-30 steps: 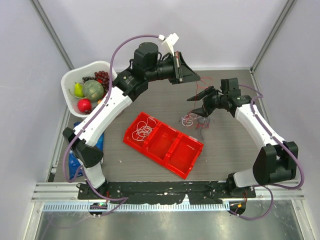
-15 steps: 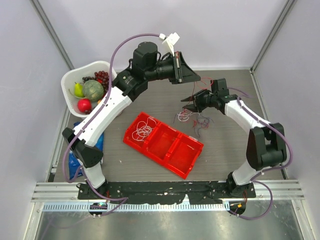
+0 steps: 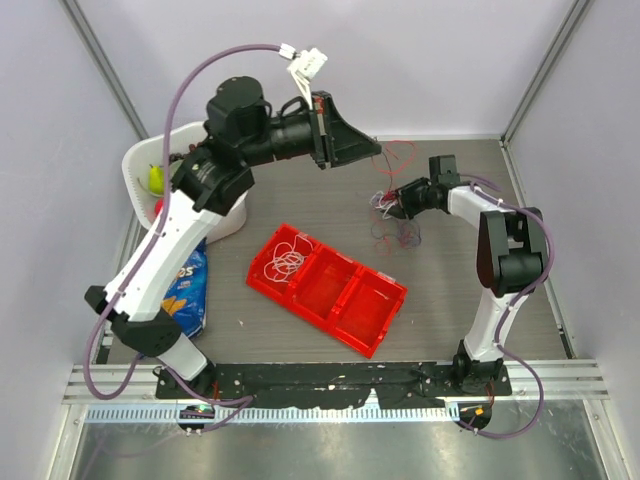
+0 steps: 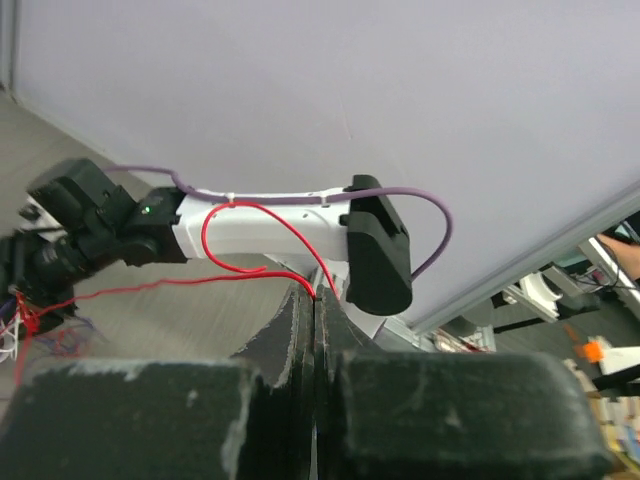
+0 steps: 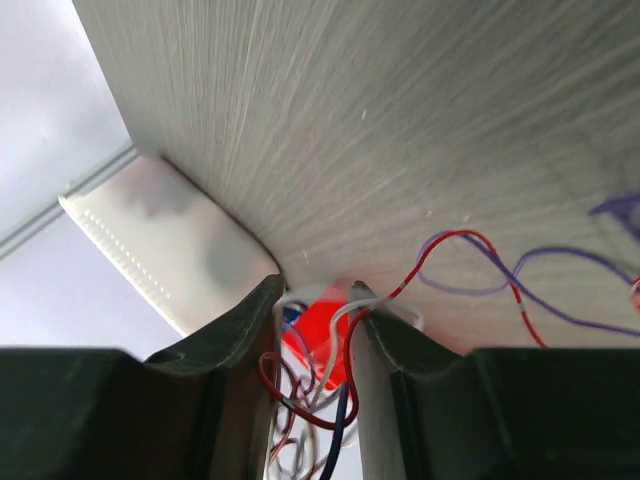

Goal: Untangle the cables

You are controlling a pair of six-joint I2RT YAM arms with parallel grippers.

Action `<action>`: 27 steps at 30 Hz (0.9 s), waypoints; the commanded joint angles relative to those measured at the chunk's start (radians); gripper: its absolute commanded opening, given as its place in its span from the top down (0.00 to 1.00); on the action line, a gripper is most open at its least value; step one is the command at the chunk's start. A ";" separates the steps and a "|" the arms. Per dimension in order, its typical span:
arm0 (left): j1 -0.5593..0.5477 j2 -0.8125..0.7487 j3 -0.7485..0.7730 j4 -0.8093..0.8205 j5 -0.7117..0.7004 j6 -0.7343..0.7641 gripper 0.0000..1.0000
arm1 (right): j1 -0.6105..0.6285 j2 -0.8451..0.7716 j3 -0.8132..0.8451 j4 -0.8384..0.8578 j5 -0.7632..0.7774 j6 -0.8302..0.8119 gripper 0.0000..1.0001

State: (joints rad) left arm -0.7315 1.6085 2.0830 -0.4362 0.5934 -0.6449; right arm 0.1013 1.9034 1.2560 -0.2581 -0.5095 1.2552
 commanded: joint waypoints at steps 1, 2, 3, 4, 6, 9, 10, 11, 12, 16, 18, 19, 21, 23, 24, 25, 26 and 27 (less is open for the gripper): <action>-0.002 -0.073 0.075 -0.019 -0.026 0.109 1.00 | -0.051 0.040 0.066 -0.003 0.051 -0.091 0.70; -0.002 -0.073 0.081 -0.027 -0.035 0.114 1.00 | -0.067 0.046 0.069 -0.006 0.049 -0.100 0.74; -0.002 -0.070 0.092 -0.038 -0.040 0.120 1.00 | -0.075 0.058 0.081 -0.019 0.052 -0.118 0.82; -0.003 -0.067 0.103 -0.045 -0.041 0.122 1.00 | -0.087 0.063 0.086 -0.027 0.055 -0.128 0.86; -0.002 -0.059 0.120 -0.049 -0.044 0.122 1.00 | -0.086 0.075 0.100 -0.040 0.066 -0.160 0.94; -0.002 -0.053 0.147 -0.042 -0.052 0.122 1.00 | -0.141 0.094 0.131 -0.081 0.092 -0.201 0.99; -0.002 -0.047 0.161 -0.041 -0.055 0.122 1.00 | -0.147 0.100 0.135 -0.102 0.106 -0.227 0.99; -0.002 -0.044 0.173 -0.039 -0.058 0.119 1.00 | -0.159 0.102 0.150 -0.116 0.120 -0.241 0.99; -0.002 -0.041 0.186 -0.032 -0.058 0.116 1.00 | -0.164 0.105 0.169 -0.150 0.152 -0.275 0.99; -0.002 -0.039 0.236 0.005 -0.064 0.085 1.00 | -0.206 0.126 0.218 -0.233 0.245 -0.384 0.99; -0.002 -0.050 0.247 0.039 -0.066 0.076 1.00 | -0.224 0.137 0.243 -0.260 0.273 -0.428 0.98; -0.002 -0.059 0.244 0.057 -0.067 0.071 1.00 | -0.230 0.138 0.252 -0.266 0.282 -0.462 0.96; -0.002 -0.070 0.230 0.094 -0.075 0.064 1.00 | -0.233 0.147 0.275 -0.286 0.331 -0.508 0.93; -0.002 -0.070 0.229 0.103 -0.083 0.059 1.00 | -0.236 0.163 0.307 -0.326 0.365 -0.549 0.87; -0.002 -0.068 0.229 0.102 -0.083 0.054 1.00 | -0.238 0.177 0.330 -0.355 0.376 -0.563 0.85; -0.002 -0.067 0.230 0.100 -0.083 0.051 1.00 | -0.238 0.183 0.336 -0.365 0.381 -0.577 0.85; -0.003 -0.065 0.230 0.096 -0.081 0.050 1.00 | -0.241 0.183 0.342 -0.369 0.382 -0.585 0.85; -0.002 -0.065 0.233 0.090 -0.087 0.050 1.00 | -0.241 0.180 0.342 -0.369 0.394 -0.589 0.86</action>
State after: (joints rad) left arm -0.7319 1.5761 2.2776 -0.4206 0.5156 -0.5762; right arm -0.1417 2.0808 1.5459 -0.5606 -0.2043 0.7601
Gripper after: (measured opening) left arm 0.012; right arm 0.145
